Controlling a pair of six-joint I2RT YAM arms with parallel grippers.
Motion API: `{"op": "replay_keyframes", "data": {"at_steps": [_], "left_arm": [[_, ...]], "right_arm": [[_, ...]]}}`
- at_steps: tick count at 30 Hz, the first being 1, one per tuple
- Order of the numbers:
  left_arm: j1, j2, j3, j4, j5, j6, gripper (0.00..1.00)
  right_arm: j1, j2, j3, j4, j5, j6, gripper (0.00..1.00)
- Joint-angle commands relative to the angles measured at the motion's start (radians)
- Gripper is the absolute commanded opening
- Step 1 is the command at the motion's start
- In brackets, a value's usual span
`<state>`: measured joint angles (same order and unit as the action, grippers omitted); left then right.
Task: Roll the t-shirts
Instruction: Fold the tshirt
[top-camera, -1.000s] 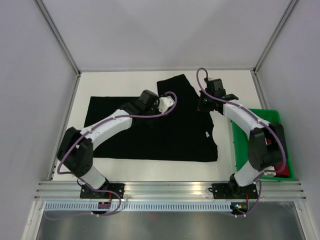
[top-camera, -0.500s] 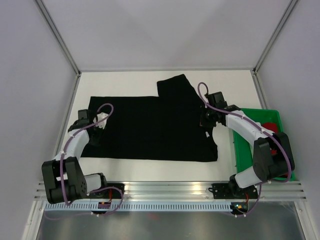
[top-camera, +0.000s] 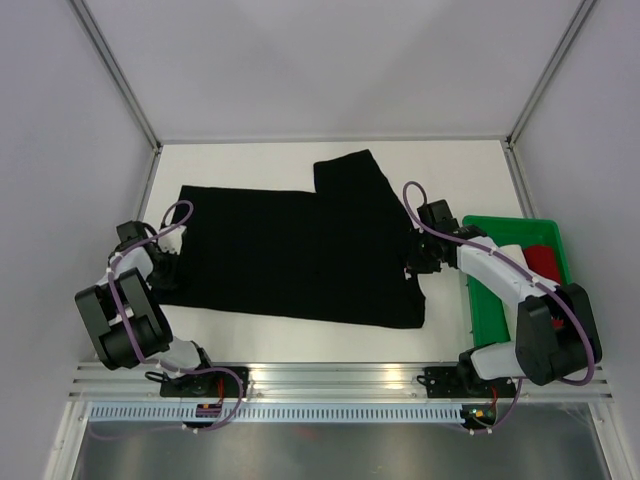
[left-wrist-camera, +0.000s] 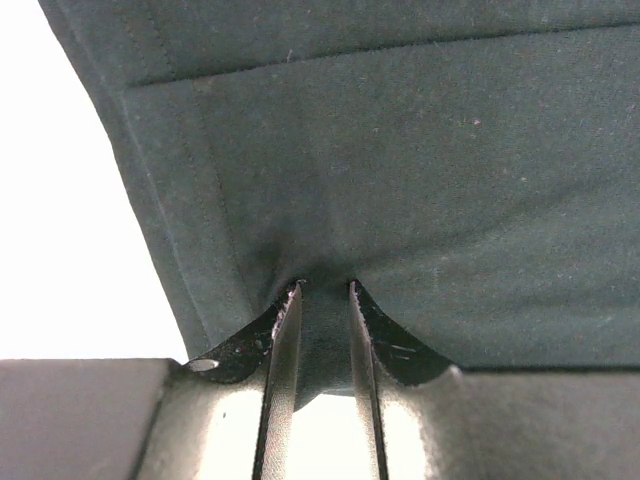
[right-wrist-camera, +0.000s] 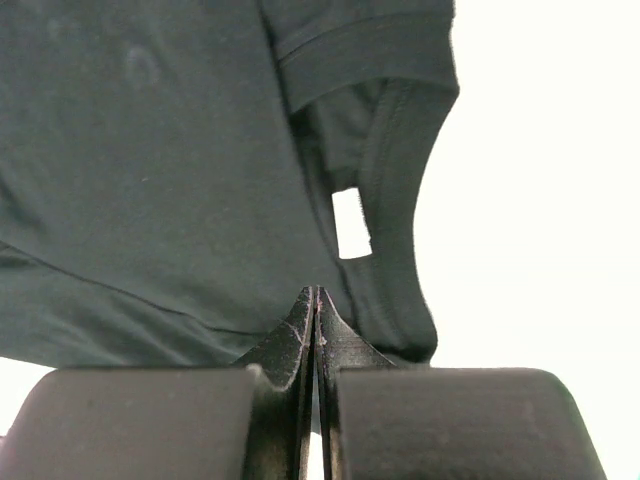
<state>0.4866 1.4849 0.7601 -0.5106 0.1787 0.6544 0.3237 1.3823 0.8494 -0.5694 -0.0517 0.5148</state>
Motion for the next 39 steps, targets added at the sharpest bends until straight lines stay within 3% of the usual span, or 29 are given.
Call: {"op": "replay_keyframes", "data": {"at_steps": [1,5,7,8,13,17,20,25,39], "left_arm": [[0.015,0.071,-0.044,0.121,-0.032,0.065,0.32],[0.015,0.017,-0.024,0.103,0.047,0.054,0.37],[0.014,-0.012,-0.016,0.095,0.079,0.053,0.38],[0.014,-0.047,-0.016,0.090,0.093,0.054,0.41],[0.014,-0.198,-0.002,0.029,0.212,0.074,0.48],[0.013,-0.339,0.021,-0.075,0.234,0.152,0.61],[0.013,-0.405,-0.004,-0.150,0.119,0.289,0.62],[0.017,-0.414,-0.149,-0.137,-0.168,0.528,0.62],[0.015,-0.256,-0.174,0.044,-0.196,0.568,0.61]], "right_arm": [[0.005,-0.023,0.014,-0.026,0.068,0.018,0.00],[0.005,-0.026,0.028,-0.067,0.113,0.002,0.03],[0.003,-0.042,0.028,-0.087,0.145,0.010,0.13],[0.003,-0.049,0.028,-0.108,0.156,0.013,0.28],[0.003,-0.144,0.017,-0.202,0.228,0.056,0.45],[0.003,-0.201,-0.047,-0.250,0.202,0.097,0.46],[0.003,-0.242,-0.126,-0.235,0.152,0.134,0.45],[0.006,-0.256,-0.219,-0.153,0.020,0.151,0.45],[0.041,-0.200,-0.314,-0.003,-0.045,0.134,0.49]]}}
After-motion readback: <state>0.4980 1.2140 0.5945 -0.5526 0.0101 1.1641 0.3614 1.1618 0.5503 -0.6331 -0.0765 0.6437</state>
